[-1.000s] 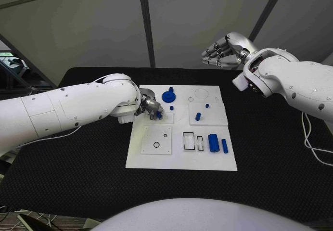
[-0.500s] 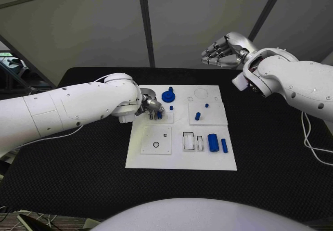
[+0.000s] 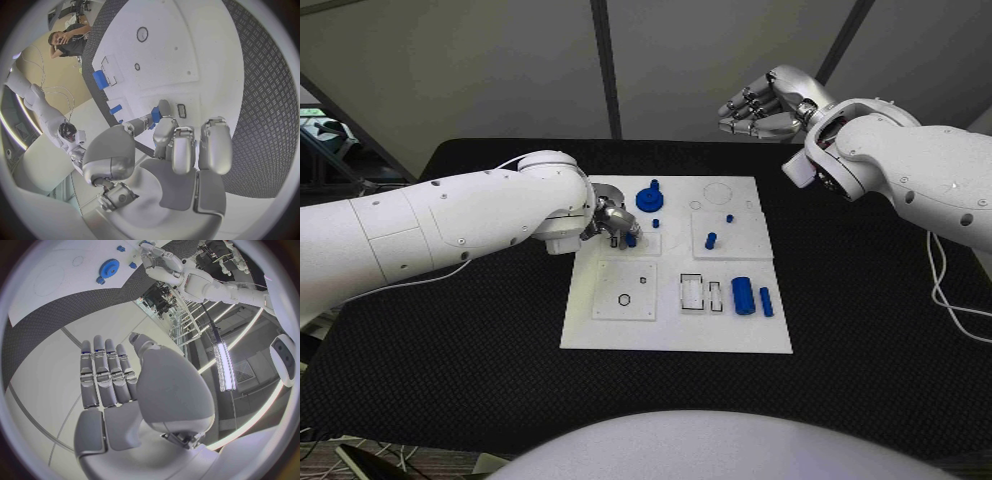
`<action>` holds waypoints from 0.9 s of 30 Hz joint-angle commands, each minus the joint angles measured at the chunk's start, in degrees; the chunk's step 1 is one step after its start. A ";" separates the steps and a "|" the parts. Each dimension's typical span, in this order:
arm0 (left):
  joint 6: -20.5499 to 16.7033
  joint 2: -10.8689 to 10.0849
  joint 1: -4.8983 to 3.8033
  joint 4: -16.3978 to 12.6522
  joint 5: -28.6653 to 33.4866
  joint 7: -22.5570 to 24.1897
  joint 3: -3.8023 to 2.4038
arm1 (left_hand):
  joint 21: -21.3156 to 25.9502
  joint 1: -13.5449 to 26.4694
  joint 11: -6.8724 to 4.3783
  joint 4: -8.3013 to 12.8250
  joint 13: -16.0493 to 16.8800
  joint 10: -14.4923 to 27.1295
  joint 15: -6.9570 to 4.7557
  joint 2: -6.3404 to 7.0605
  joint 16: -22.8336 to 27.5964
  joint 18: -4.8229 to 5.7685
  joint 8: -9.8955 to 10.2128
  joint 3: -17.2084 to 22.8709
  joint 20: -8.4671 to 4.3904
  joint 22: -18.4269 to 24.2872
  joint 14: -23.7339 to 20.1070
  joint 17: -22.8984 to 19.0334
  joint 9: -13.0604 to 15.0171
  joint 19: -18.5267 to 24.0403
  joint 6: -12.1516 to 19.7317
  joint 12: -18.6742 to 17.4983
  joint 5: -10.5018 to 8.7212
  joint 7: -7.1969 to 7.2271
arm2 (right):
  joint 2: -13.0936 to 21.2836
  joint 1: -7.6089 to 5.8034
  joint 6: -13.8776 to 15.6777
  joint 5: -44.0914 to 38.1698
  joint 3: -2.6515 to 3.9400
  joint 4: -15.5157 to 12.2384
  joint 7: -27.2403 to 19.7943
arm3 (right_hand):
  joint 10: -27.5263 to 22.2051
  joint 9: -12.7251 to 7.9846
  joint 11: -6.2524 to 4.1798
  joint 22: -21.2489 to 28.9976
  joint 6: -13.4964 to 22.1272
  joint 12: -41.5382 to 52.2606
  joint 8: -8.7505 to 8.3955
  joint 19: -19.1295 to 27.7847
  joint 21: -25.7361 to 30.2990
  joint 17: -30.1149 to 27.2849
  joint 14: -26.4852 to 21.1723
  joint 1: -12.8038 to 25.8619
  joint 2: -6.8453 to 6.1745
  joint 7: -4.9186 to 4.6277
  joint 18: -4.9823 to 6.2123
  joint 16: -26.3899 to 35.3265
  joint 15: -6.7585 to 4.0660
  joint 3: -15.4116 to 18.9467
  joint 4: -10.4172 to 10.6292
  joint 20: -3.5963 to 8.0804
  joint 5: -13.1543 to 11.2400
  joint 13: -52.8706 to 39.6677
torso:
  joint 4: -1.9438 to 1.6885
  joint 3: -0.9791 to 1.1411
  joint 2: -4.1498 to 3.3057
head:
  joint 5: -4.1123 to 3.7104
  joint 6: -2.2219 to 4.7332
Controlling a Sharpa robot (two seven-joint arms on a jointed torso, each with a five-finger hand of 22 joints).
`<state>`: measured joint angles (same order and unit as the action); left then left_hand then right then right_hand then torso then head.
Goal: Assemble the parts on the task board
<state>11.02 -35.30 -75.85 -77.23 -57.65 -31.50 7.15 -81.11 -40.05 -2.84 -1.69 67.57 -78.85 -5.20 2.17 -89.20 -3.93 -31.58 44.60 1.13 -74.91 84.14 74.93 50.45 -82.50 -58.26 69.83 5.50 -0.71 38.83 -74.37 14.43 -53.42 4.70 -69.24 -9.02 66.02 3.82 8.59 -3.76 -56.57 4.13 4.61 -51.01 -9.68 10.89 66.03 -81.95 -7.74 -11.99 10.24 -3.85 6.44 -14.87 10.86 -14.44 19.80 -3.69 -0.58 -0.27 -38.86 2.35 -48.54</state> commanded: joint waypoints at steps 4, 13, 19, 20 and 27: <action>1.41 0.01 -0.07 0.16 -0.87 -0.39 -0.02 | -0.03 -0.29 -0.04 0.31 -0.11 -0.22 -0.38 0.32 -0.13 1.02 -0.35 0.02 -0.13 -3.82 5.63 14.45 0.06 -0.19 0.31 -0.37 -0.06 0.00 | -0.01 -0.12 -0.37 -0.03 0.04 0.01 -0.28 | -0.31 0.09 0.10 -0.01 -0.06 -0.02 -0.22 -0.13 0.37 -0.06 -0.39 0.54 -0.08 -0.33 0.36 -0.02 0.08 -0.05 -0.40 -0.08 0.40 -0.04 | -0.04 0.01 0.01 | -0.02 -0.06; 1.46 0.10 -0.06 0.62 -1.11 -0.40 -0.02 | 0.10 -0.10 0.03 0.32 -0.27 -0.12 -0.36 0.43 -0.12 0.99 -0.33 -0.15 -0.14 -3.70 5.63 14.44 0.11 -0.09 0.44 -0.54 -0.16 -0.12 | -0.01 -0.12 -0.49 -0.03 0.04 0.00 -0.33 | -0.26 0.10 0.08 -0.01 -0.11 0.01 -0.22 -0.16 0.45 -0.12 -0.40 0.62 -0.06 -0.30 0.36 -0.02 0.07 -0.08 -0.42 -0.09 0.43 -0.04 | 0.01 -0.01 0.01 | -0.06 -0.11; 2.13 0.26 -0.07 1.06 -1.32 -0.45 -0.02 | 0.22 2.50 0.29 -1.89 -0.48 -0.01 -0.15 0.76 -0.12 0.99 -0.33 -3.47 -0.01 -3.74 5.63 14.44 0.22 -0.07 0.29 -0.79 -0.48 -0.39 | 0.03 -0.12 -0.52 -0.03 0.03 -0.03 -0.34 | -0.25 0.10 0.08 -0.01 -0.12 0.02 -0.22 -0.17 0.45 -0.12 -0.40 0.62 -0.06 -0.30 0.36 -0.02 0.07 -0.08 -0.42 -0.09 0.43 -0.05 | 0.00 0.02 0.03 | -0.05 -0.14; 2.28 0.27 -0.07 1.11 -1.43 -0.45 -0.02 | 0.21 2.80 0.28 -2.27 -0.53 0.01 -0.15 0.72 -0.12 1.00 -0.33 -4.31 0.01 -3.78 5.63 14.45 0.24 -0.09 0.28 -0.84 -0.48 -0.37 | 0.04 -0.12 -0.51 -0.03 0.03 -0.03 -0.34 | -0.25 0.10 0.08 -0.01 -0.12 0.02 -0.22 -0.17 0.45 -0.12 -0.40 0.62 -0.06 -0.30 0.36 -0.02 0.07 -0.08 -0.42 -0.09 0.43 -0.05 | -0.01 0.03 0.03 | -0.07 -0.14; 2.77 0.42 -0.07 1.18 -1.74 -0.50 -0.01 | 0.25 3.23 0.25 -3.48 -0.47 -0.04 -0.18 0.26 -0.13 1.00 -0.29 -7.60 0.00 -3.92 5.63 14.45 0.34 -0.14 0.22 -0.81 -0.48 -0.30 | 0.02 -0.12 -0.52 -0.03 0.03 -0.04 -0.35 | -0.25 0.10 0.08 -0.01 -0.12 0.02 -0.22 -0.17 0.45 -0.12 -0.40 0.62 -0.06 -0.30 0.36 -0.02 0.07 -0.08 -0.42 -0.09 0.43 -0.05 | 0.01 0.00 -0.01 | -0.14 -0.13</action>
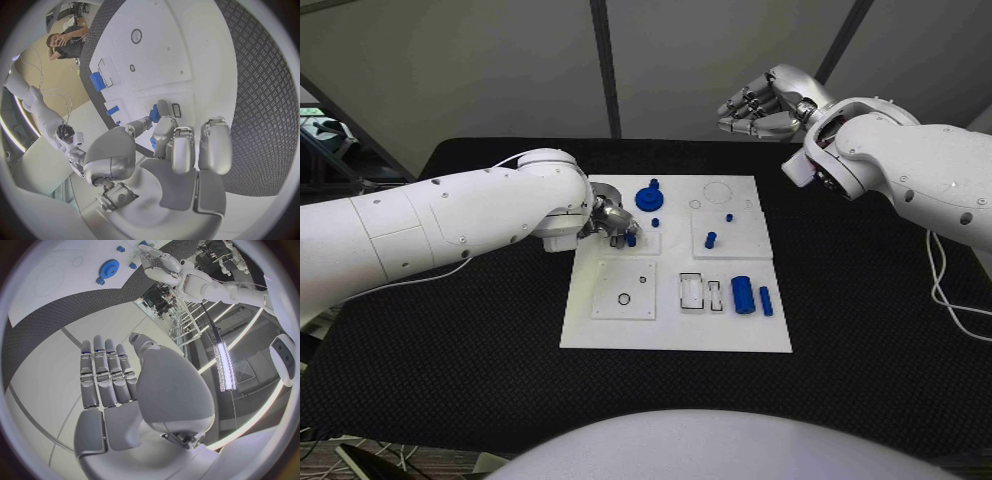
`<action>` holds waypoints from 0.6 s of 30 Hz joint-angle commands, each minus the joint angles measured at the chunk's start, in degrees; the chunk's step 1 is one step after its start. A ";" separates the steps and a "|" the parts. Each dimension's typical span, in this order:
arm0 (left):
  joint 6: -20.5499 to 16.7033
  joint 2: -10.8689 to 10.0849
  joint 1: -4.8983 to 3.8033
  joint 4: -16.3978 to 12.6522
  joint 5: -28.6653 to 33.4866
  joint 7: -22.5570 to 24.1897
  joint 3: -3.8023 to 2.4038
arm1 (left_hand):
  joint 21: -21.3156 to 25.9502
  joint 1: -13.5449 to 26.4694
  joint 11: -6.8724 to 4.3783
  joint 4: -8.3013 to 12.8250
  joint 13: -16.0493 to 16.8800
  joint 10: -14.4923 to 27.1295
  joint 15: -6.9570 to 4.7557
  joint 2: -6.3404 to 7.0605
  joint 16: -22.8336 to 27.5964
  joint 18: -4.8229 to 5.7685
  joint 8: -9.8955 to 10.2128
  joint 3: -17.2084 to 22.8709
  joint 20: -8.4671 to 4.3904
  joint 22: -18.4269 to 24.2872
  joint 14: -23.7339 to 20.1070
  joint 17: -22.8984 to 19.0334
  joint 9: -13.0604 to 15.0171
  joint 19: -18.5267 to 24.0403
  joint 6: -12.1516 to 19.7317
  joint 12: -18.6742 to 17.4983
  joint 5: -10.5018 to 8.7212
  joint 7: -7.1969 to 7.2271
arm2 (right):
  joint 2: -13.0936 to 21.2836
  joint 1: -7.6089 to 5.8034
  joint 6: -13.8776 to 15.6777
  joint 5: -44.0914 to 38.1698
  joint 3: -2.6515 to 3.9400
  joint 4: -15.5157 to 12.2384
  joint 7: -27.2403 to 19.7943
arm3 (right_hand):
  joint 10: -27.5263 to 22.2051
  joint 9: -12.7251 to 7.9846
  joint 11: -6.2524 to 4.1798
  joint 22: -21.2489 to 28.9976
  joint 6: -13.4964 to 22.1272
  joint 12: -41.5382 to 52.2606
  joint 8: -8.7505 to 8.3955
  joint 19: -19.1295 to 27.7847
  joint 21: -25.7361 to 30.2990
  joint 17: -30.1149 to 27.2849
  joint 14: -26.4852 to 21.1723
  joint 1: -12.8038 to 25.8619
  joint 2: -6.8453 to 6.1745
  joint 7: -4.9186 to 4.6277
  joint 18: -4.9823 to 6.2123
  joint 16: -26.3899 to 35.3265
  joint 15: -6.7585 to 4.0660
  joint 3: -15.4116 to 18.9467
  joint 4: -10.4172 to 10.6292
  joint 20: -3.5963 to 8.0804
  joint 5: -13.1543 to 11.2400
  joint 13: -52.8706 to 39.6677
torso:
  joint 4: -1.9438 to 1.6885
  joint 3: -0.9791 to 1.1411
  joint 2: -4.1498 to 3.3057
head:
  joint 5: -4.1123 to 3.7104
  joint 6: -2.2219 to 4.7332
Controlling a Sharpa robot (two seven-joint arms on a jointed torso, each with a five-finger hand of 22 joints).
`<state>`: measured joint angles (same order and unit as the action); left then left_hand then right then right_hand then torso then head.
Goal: Assemble the parts on the task board
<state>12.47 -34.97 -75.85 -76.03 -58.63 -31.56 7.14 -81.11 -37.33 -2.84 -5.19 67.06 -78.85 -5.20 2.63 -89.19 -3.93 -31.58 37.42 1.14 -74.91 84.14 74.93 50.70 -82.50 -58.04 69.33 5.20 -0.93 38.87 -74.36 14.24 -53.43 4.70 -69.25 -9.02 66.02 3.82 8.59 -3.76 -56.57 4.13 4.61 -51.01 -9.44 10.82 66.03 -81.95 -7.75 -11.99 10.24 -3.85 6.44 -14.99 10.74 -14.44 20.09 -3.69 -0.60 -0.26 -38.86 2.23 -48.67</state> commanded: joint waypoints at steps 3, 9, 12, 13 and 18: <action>1.24 0.16 -0.07 -0.15 -0.72 -0.43 0.00 | 0.25 0.51 0.25 0.02 0.04 -0.04 -0.18 -0.20 -0.13 1.00 -0.29 -0.42 0.00 -3.92 5.63 14.45 0.08 -0.14 0.00 -0.30 -0.17 -0.08 | -0.02 -0.12 -0.35 -0.02 0.03 -0.01 -0.35 | -0.25 0.10 0.08 -0.01 -0.12 0.02 -0.22 -0.17 0.21 -0.06 -0.40 0.62 -0.06 -0.30 0.36 -0.02 0.07 0.04 -0.30 -0.09 0.15 -0.04 | 0.05 -0.05 -0.01 | -0.04 -0.05; 1.19 0.28 -0.06 -0.29 -0.26 -0.41 0.00 | 0.19 0.46 0.24 -0.02 0.07 -0.06 -0.19 -0.29 -0.12 1.02 -0.29 -0.59 0.00 -4.01 5.63 14.45 0.10 -0.20 -0.02 -0.28 -0.14 -0.06 | -0.03 -0.12 -0.40 -0.02 0.03 0.01 -0.36 | -0.25 0.10 0.08 -0.01 -0.12 0.02 -0.22 -0.17 0.21 -0.06 -0.40 0.62 -0.06 -0.30 0.36 -0.02 0.07 0.04 -0.30 -0.09 0.15 -0.04 | 0.02 -0.02 0.00 | -0.11 -0.04; 1.18 0.24 -0.06 -0.30 -0.18 -0.41 0.00 | 0.24 0.33 0.22 0.01 0.03 -0.05 -0.19 -0.39 -0.14 1.01 -0.30 -0.71 -0.01 -3.96 5.64 14.46 0.11 -0.17 -0.03 -0.31 -0.09 -0.04 | -0.03 -0.12 -0.42 -0.02 0.03 0.01 -0.35 | -0.25 0.10 0.08 -0.01 -0.12 0.02 -0.22 -0.17 0.21 -0.06 -0.40 0.62 -0.06 -0.30 0.36 -0.02 0.07 0.04 -0.30 -0.09 0.15 -0.04 | -0.04 -0.02 0.01 | -0.13 -0.12; 1.17 0.22 -0.06 -0.29 -0.16 -0.41 0.00 | 0.25 0.26 0.22 0.04 0.04 -0.06 -0.20 -0.44 -0.14 1.01 -0.30 -0.75 -0.01 -3.95 5.64 14.46 0.11 -0.16 -0.04 -0.31 -0.07 -0.03 | -0.03 -0.12 -0.43 -0.02 0.03 0.02 -0.35 | -0.25 0.10 0.08 -0.01 -0.12 0.02 -0.22 -0.17 0.21 -0.06 -0.40 0.62 -0.06 -0.30 0.36 -0.02 0.07 0.04 -0.30 -0.09 0.15 -0.04 | -0.07 -0.01 0.02 | -0.15 -0.14; 0.93 0.14 -0.06 -0.39 0.00 -0.38 0.00 | 0.26 -0.32 0.18 0.34 0.02 -0.06 -0.22 -0.71 -0.12 1.01 -0.31 -0.98 -0.02 -3.98 5.63 14.45 0.16 -0.17 -0.02 -0.33 0.04 0.01 | -0.06 -0.12 -0.48 -0.02 0.03 0.06 -0.33 | -0.25 0.10 0.08 -0.01 -0.12 0.02 -0.22 -0.17 0.21 -0.06 -0.40 0.62 -0.06 -0.30 0.36 -0.02 0.07 0.04 -0.30 -0.09 0.15 -0.04 | -0.04 -0.02 0.03 | -0.11 -0.14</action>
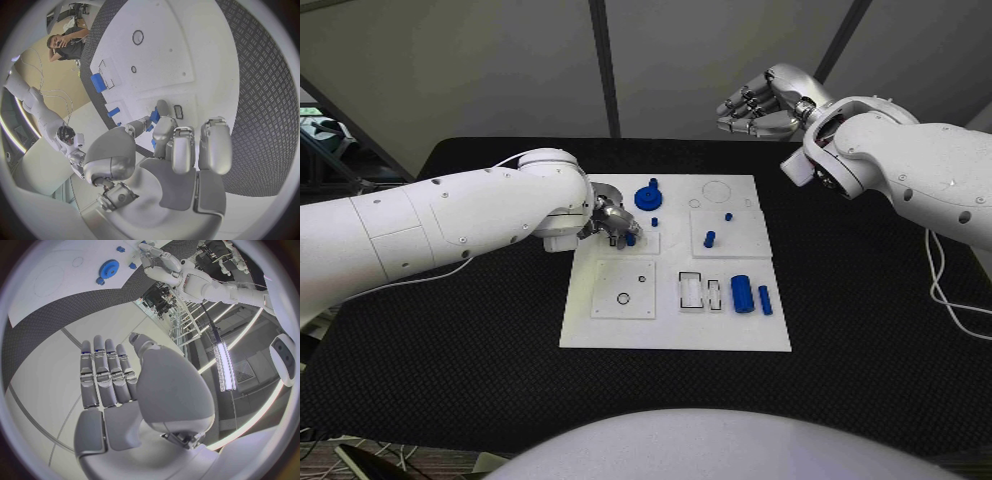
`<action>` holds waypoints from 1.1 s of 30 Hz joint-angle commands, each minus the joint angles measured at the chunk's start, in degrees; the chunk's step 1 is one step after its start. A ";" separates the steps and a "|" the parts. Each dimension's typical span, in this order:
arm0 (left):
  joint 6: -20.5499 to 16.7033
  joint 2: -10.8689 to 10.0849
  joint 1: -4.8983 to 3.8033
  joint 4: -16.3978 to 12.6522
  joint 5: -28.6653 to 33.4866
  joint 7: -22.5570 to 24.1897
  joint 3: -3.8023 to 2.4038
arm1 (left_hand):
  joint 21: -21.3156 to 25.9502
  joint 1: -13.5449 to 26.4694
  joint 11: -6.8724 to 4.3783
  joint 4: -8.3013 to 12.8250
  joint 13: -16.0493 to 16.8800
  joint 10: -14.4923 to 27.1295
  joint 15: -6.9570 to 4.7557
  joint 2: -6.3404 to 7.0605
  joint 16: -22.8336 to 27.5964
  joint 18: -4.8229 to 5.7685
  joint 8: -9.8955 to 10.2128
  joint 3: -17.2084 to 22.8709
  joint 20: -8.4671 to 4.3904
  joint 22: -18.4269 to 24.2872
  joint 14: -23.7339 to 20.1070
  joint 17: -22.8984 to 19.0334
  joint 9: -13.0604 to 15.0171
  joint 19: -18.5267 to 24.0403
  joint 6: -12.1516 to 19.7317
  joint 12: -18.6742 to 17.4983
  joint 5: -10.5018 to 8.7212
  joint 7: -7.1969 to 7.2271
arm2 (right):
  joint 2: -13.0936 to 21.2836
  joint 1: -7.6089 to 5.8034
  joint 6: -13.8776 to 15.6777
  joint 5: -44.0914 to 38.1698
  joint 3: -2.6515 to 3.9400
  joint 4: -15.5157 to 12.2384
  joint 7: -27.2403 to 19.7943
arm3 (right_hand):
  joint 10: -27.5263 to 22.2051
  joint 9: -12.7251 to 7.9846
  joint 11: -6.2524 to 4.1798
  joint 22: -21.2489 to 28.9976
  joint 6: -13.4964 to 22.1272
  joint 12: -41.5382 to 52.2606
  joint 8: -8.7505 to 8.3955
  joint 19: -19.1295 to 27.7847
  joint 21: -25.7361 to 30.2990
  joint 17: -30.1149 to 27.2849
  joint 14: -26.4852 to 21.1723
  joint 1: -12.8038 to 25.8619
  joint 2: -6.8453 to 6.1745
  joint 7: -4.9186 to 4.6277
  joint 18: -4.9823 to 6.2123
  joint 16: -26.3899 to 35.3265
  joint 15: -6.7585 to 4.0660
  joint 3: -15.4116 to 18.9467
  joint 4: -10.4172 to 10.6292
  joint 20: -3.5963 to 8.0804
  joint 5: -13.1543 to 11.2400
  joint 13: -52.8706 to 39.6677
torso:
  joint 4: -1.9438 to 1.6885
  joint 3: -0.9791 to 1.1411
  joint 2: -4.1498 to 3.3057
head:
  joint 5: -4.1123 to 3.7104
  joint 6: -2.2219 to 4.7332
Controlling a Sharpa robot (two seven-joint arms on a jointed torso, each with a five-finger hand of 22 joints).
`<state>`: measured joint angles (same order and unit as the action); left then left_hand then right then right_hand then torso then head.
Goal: Assemble the parts on the task board
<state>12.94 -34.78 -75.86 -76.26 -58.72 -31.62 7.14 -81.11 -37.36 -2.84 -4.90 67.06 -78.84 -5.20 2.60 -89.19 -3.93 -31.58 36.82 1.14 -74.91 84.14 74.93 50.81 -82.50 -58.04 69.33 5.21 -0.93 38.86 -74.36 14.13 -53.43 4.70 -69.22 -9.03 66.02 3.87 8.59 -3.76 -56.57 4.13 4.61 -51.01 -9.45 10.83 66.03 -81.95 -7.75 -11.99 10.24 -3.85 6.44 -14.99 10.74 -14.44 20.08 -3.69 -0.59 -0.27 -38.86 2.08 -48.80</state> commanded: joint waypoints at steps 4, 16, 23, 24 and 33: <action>0.08 -0.08 -0.03 -0.37 0.41 -0.28 -0.01 | 0.22 -0.46 0.17 0.16 0.08 -0.09 -0.23 -0.63 -0.13 1.03 -0.31 -0.62 -0.03 -4.06 5.64 14.45 0.08 -0.22 -0.03 -0.29 0.02 0.01 | -0.10 -0.12 -0.51 -0.02 0.04 0.08 -0.30 | -0.25 0.05 0.08 -0.01 -0.12 0.02 -0.22 -0.17 0.22 -0.06 -0.40 0.62 -0.06 -0.30 0.37 -0.02 0.07 0.03 -0.31 -0.09 0.15 -0.05 | -0.03 -0.04 0.01 | 0.05 -0.02; -0.38 -0.61 -0.02 -0.60 0.58 -0.22 -0.02 | 0.35 0.95 0.17 -1.59 0.10 -0.15 -0.26 0.88 -0.13 1.02 -0.25 -5.23 -0.05 -4.11 5.64 14.46 0.12 -0.21 -0.21 -0.30 -0.15 0.02 | -0.05 -0.12 -0.62 -0.02 0.04 0.10 -0.25 | -0.25 0.05 0.08 -0.01 -0.12 0.02 -0.22 -0.17 0.22 -0.06 -0.40 0.62 -0.06 -0.30 0.37 -0.02 0.07 0.03 -0.31 -0.09 0.15 -0.05 | -0.04 -0.01 0.02 | 0.06 0.13; -1.32 -1.24 -0.03 -1.15 0.57 -0.14 -0.07 | 0.47 -0.05 0.15 -3.39 0.12 -0.14 -0.30 1.23 -0.13 1.01 -0.07 -11.35 -0.12 -4.24 5.64 14.46 0.16 -0.23 -0.26 -0.35 -0.09 0.04 | -0.03 -0.12 -0.59 -0.02 0.04 0.14 -0.25 | -0.20 0.05 0.06 -0.01 -0.14 0.05 -0.23 -0.19 0.34 -0.15 -0.43 0.72 -0.08 -0.29 0.36 -0.01 0.06 0.02 -0.34 -0.11 0.17 -0.05 | 0.03 0.01 0.04 | 0.05 0.18; -1.44 -1.29 -0.03 -1.22 0.57 -0.13 -0.09 | 0.48 -0.18 0.14 -3.55 0.12 -0.14 -0.29 1.22 -0.13 1.01 -0.05 -11.83 -0.13 -4.26 5.64 14.46 0.16 -0.24 -0.26 -0.35 -0.08 0.04 | -0.03 -0.12 -0.60 -0.02 0.04 0.15 -0.24 | -0.20 0.05 0.06 -0.01 -0.14 0.05 -0.23 -0.19 0.34 -0.15 -0.43 0.72 -0.08 -0.29 0.36 -0.01 0.06 0.02 -0.34 -0.11 0.17 -0.05 | 0.03 0.00 0.02 | 0.05 0.18; -3.52 -1.90 0.14 -1.68 0.73 0.03 -3.28 | 1.46 -2.06 0.30 -4.76 -0.79 0.51 -0.19 1.21 -0.08 0.76 0.31 -16.28 -0.07 -3.42 5.62 14.43 0.14 0.39 0.18 -1.31 -0.01 -0.15 | -0.04 -0.11 -0.62 -0.02 0.03 0.32 -0.26 | -0.21 0.05 0.07 -0.01 -0.13 0.05 -0.24 -0.19 0.36 -0.17 -0.44 0.75 -0.11 -0.29 0.36 0.00 0.06 0.02 -0.35 -0.11 0.17 -0.05 | -0.02 -0.01 0.01 | -0.12 0.41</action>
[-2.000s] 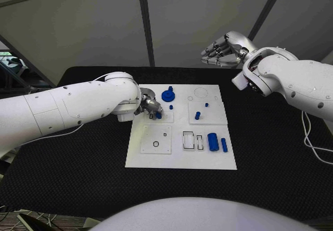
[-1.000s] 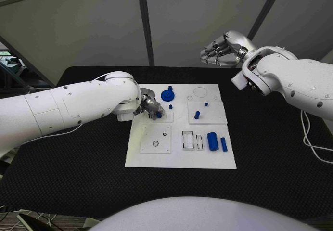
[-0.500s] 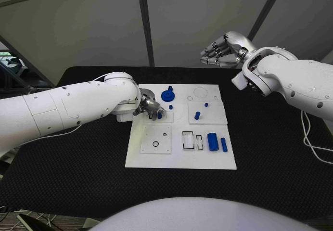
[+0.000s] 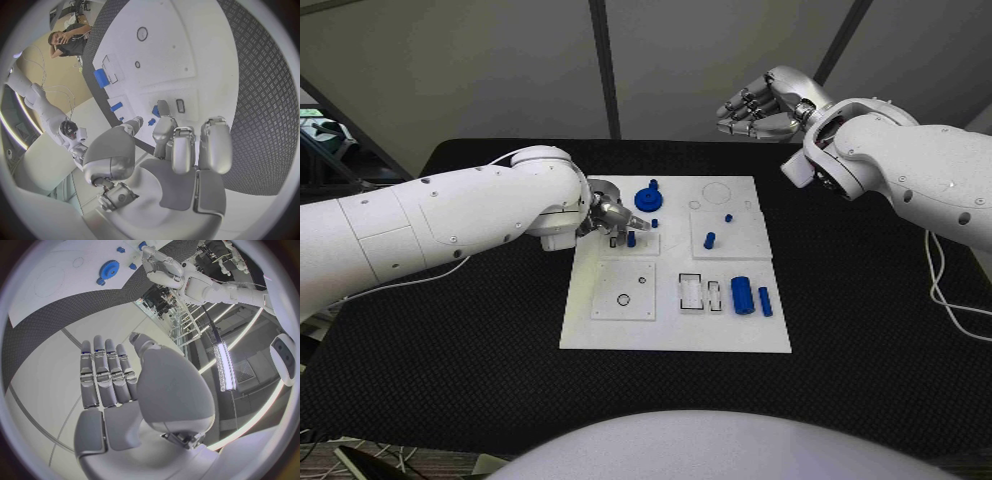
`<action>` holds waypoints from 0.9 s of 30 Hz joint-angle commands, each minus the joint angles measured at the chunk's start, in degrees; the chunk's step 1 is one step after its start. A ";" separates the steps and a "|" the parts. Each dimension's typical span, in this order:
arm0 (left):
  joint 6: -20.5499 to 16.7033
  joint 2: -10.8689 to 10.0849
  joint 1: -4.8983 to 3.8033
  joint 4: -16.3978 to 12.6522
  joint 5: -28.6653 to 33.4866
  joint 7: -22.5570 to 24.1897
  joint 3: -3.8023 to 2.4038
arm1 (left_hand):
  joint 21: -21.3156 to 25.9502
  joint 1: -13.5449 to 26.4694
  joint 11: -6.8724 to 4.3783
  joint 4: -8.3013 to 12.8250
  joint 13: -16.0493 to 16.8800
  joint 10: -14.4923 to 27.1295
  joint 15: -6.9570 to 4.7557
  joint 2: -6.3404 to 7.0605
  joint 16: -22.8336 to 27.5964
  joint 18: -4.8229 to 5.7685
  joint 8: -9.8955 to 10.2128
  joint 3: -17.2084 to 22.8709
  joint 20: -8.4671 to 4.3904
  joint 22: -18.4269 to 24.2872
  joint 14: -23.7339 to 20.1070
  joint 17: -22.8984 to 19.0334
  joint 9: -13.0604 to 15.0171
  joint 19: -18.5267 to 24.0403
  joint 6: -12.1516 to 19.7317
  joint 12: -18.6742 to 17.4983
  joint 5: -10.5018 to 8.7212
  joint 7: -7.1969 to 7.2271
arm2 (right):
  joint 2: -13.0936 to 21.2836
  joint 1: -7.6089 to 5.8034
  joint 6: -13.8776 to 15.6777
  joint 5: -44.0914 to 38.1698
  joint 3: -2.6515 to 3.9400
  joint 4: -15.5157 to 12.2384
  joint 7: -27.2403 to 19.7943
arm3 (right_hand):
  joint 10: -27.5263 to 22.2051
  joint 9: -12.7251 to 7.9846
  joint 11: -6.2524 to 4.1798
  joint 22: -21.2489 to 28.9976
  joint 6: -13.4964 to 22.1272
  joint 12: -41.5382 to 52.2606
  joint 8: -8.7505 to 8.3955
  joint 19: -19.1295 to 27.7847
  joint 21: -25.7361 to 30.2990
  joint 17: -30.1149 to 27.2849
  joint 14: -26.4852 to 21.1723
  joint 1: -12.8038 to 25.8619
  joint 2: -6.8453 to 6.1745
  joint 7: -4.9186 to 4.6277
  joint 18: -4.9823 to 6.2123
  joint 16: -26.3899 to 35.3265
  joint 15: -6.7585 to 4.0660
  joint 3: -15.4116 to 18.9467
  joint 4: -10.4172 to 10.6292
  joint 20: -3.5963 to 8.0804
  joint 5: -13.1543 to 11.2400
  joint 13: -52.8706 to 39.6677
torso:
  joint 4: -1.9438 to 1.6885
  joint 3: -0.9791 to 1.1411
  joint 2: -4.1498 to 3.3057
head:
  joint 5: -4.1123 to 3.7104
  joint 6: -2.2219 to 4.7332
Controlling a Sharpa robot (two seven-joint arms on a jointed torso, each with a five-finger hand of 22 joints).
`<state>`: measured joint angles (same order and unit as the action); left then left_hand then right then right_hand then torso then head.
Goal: Assemble the parts on the task board
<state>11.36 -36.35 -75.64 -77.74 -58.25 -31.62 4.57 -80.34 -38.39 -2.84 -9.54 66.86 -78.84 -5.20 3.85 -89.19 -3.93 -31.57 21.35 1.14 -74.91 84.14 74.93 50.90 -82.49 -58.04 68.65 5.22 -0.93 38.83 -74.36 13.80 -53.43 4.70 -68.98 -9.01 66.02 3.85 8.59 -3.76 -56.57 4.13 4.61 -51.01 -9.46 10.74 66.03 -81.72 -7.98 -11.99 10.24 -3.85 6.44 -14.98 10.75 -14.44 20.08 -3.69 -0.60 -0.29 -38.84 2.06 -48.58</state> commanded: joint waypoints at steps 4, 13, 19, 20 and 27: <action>-1.98 -1.30 -0.05 -0.43 0.32 0.07 -3.82 | 2.37 -4.00 0.90 0.36 -2.77 2.31 0.27 -0.32 0.07 0.34 1.51 -2.69 0.28 -1.83 5.57 14.30 -0.40 1.57 1.90 -2.91 0.12 -0.88 | 0.02 -0.12 -0.25 -0.02 0.03 0.20 -0.27 | -0.21 0.07 0.07 -0.01 -0.13 0.05 -0.24 -0.20 0.37 -0.07 -0.44 0.52 0.13 -0.29 0.36 -0.01 0.06 0.02 -0.35 -0.11 0.17 -0.05 | -0.04 0.03 0.03 | -0.17 0.23; 3.19 -2.72 -2.34 2.50 0.10 0.40 -7.79 | 11.13 -13.38 4.10 3.80 -11.70 10.52 2.97 -1.56 6.47 -1.70 9.32 -4.30 2.66 6.16 3.04 8.83 -7.12 7.78 7.06 -12.16 0.26 -4.48 | 0.12 -0.12 -0.23 -0.02 0.03 0.38 -0.19 | -0.21 0.07 0.07 -0.01 -0.13 0.05 -0.24 -0.20 0.37 -0.07 -0.44 0.52 0.13 -0.29 0.36 -0.01 0.06 0.02 -0.35 -0.11 0.17 -0.05 | -0.05 0.02 0.05 | -0.05 0.81; 3.27 -1.67 -3.02 6.07 -0.12 0.72 -8.09 | 12.65 -16.11 4.42 4.81 -12.80 11.74 3.28 -2.07 7.47 -2.04 10.57 -4.37 3.22 7.24 2.60 7.87 -9.21 8.55 6.51 -12.95 0.32 -4.83 | 0.07 -0.11 -0.26 -0.02 0.02 0.42 -0.17 | -0.21 0.06 0.07 -0.01 -0.11 0.05 -0.26 -0.19 0.42 -0.11 -0.48 0.56 0.12 -0.30 0.36 0.01 0.08 0.02 -0.37 -0.12 0.18 -0.05 | 0.07 -0.01 -0.04 | 0.05 1.16; 3.31 -1.51 -3.07 6.46 -0.14 0.76 -8.11 | 12.65 -16.11 4.42 4.81 -12.80 11.74 3.28 -2.08 7.46 -2.04 10.57 -4.37 3.22 7.24 2.60 7.87 -9.22 8.55 6.51 -12.95 0.32 -4.83 | 0.07 -0.11 -0.27 -0.02 0.02 0.41 -0.17 | -0.22 0.06 0.08 0.00 -0.10 0.05 -0.27 -0.19 0.45 -0.13 -0.50 0.58 0.11 -0.30 0.36 0.02 0.09 0.01 -0.38 -0.12 0.18 -0.04 | 0.09 -0.03 -0.04 | 0.08 1.20; 4.40 -1.07 -2.80 6.96 -0.18 0.89 -8.02 | 11.73 -16.46 4.20 4.34 -12.10 10.74 3.13 -2.58 6.42 -1.82 10.75 -4.91 3.21 6.13 3.12 8.65 -10.30 7.55 5.22 -11.81 0.24 -4.56 | 0.10 -0.10 -0.21 -0.02 0.02 0.41 -0.13 | -0.20 0.06 0.06 -0.01 -0.11 0.06 -0.27 -0.20 0.49 -0.16 -0.50 0.54 0.18 -0.29 0.36 0.01 0.09 -0.05 -0.42 -0.12 0.21 -0.05 | -0.05 0.04 0.01 | 0.04 1.25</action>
<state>13.96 -37.45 -78.54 -70.70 -58.20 -31.38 -3.49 -68.51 -54.62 1.31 -5.34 54.72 -67.73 -2.16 1.35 -82.57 -6.61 -21.05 16.78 4.46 -68.75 83.96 74.93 40.63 -74.62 -52.54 56.69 5.22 -5.41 38.91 -74.35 13.77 -53.43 4.69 -68.58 -8.96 66.02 3.84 8.59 -3.76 -56.57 4.13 4.61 -51.01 -9.13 10.65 66.03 -81.72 -7.97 -11.99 10.24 -3.85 6.44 -14.98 10.75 -14.44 20.08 -3.69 -0.58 -0.28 -38.85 2.16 -47.37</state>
